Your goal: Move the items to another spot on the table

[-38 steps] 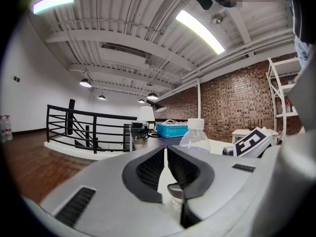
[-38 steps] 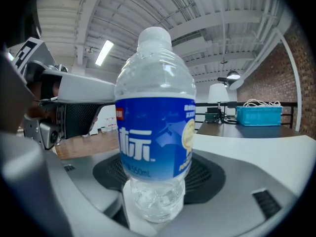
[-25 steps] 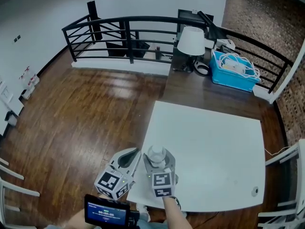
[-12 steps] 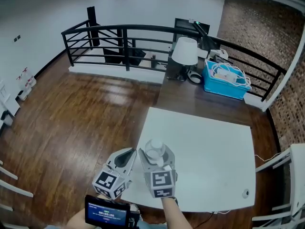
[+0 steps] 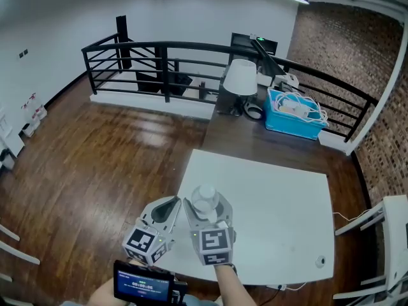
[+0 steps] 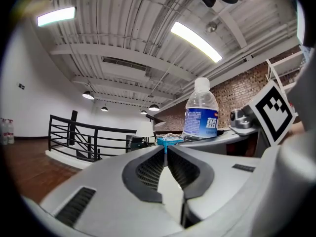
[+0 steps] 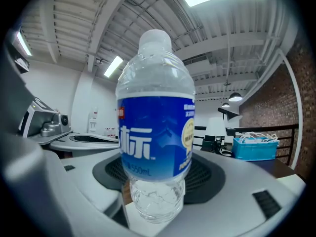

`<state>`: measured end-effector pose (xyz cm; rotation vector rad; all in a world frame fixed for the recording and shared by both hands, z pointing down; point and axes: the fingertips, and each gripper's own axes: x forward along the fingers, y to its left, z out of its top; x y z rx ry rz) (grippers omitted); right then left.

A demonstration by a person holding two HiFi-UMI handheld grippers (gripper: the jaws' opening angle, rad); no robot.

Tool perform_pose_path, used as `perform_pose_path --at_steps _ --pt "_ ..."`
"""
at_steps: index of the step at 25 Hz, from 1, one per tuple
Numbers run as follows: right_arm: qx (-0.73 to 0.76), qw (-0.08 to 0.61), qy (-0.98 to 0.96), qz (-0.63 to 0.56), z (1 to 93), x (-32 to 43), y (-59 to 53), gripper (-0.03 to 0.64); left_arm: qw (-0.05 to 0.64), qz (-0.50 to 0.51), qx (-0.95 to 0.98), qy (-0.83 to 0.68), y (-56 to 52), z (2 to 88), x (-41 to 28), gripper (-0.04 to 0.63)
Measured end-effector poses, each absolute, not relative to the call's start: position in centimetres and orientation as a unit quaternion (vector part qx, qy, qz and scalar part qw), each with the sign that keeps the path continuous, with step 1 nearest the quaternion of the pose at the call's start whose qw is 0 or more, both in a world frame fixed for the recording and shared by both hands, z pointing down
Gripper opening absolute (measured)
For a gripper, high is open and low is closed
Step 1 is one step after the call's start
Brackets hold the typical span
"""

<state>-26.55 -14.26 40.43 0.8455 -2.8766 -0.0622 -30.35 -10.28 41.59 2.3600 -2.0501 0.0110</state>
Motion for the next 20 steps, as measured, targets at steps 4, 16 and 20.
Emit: perform_pose_path --at_steps 4,16,20 --pt "0.291 0.070 -0.954 -0.021 40.2 -24.9 -14.5 0.285 0.018 -0.001 0.760 -0.650 -10.5 40.8 -28.5 0.021" --pt "0.334 0.065 -0.940 -0.024 39.1 -16.0 -17.1 0.285 0.005 0.005 0.793 -0.609 -13.3 40.2 -19.9 0.021" --pt "0.350 0.067 -0.934 -0.024 39.0 -12.7 -17.9 0.285 0.001 0.009 0.804 -0.594 -14.2 40.0 -16.6 0.021"
